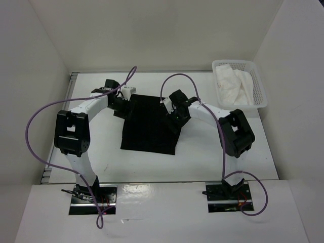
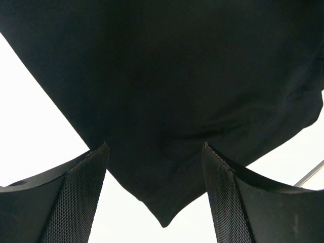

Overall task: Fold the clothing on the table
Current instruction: Flatten the skirt out

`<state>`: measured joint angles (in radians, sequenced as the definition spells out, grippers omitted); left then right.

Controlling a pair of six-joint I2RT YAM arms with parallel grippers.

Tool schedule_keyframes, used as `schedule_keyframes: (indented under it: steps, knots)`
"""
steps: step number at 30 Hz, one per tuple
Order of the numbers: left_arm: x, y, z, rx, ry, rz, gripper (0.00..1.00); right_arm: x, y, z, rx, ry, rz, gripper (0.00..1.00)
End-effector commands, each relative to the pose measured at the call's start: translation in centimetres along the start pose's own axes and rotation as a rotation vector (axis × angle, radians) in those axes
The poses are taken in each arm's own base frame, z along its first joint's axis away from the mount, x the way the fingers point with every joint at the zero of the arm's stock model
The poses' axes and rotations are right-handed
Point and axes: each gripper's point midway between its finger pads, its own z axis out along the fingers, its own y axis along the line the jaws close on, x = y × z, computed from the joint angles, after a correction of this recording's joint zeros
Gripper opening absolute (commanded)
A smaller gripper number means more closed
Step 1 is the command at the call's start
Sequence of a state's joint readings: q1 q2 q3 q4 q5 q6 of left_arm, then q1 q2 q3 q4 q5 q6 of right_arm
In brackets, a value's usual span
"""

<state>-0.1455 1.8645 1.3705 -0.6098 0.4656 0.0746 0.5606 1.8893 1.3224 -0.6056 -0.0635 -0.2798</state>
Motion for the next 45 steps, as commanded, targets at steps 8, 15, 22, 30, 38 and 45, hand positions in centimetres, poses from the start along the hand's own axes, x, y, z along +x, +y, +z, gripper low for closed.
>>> schedule_keyframes:
  steps: [8, 15, 22, 30, 38, 45]
  knots:
    - [-0.3, 0.7, 1.2, -0.051, 0.002, -0.072, 0.81, -2.0, -1.5, 1.8, 0.046, -0.042, 0.03, 0.99]
    - [1.2, 1.6, 1.6, -0.097, 0.042, -0.114, 0.81, -1.9, -3.1, 3.0, 0.127, -0.024, 0.032, 0.99]
    - [1.9, 2.5, 1.9, -0.141, 0.065, -0.131, 0.81, -2.6, -5.6, 3.5, 0.192, -0.04, 0.062, 0.99]
    - [1.0, 1.9, 1.1, -0.128, 0.062, -0.126, 0.81, -3.1, -5.7, 1.7, 0.184, -0.058, 0.06, 0.99]
    - [-7.8, 2.4, -7.0, -0.185, -0.249, -0.022, 0.83, -8.3, -4.7, -6.8, 0.08, -0.301, 0.029, 0.99]
    - [-10.2, 6.4, -4.0, -0.155, -0.271, -0.063, 0.8, -9.0, -5.1, -6.1, 0.036, -0.362, 0.054, 0.99]
